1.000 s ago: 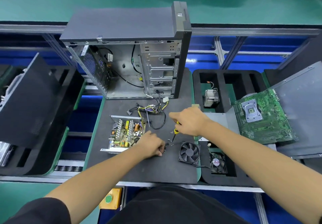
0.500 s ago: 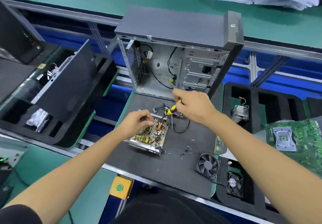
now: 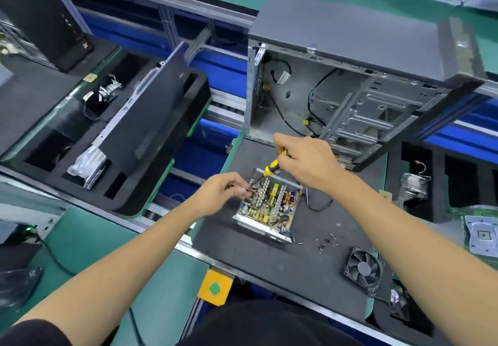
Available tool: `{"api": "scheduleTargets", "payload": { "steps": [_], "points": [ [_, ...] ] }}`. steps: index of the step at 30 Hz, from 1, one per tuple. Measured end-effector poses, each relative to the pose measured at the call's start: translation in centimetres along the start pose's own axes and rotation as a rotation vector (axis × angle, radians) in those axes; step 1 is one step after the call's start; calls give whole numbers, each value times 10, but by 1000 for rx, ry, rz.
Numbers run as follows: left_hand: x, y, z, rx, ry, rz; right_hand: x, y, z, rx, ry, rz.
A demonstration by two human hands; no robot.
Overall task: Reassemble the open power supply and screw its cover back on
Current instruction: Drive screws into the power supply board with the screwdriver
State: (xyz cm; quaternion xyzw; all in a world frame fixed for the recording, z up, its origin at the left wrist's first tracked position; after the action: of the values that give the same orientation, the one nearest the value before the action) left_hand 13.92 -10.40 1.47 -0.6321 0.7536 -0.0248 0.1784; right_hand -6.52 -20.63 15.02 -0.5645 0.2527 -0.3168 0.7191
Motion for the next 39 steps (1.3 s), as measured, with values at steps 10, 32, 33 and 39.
{"api": "scheduleTargets", "payload": {
  "steps": [10, 32, 33, 39],
  "points": [
    [-3, -8, 33, 115, -32, 23, 14, 17, 37, -188, -247, 53],
    [-11, 15, 68, 254, 207, -96, 11, 53, 60, -351, -436, 146],
    [-10, 15, 69, 240, 208, -93, 12, 53, 60, -347, -434, 150],
    [-7, 16, 78, 198, 181, -97, 12, 59, 61, -367, -430, 160]
  ]
}}
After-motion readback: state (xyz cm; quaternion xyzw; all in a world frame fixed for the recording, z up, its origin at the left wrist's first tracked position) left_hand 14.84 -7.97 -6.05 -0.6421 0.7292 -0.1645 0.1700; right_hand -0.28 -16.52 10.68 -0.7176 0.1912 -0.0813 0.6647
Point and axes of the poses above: each hand's wrist, its own x-axis towards the middle knuckle, its own y-axis out of the palm, z = x × y, the point moved 3 cm from there along x, towards the middle knuckle, and after that the axes turned 5 degrees about -x, right-handed, at the moved point
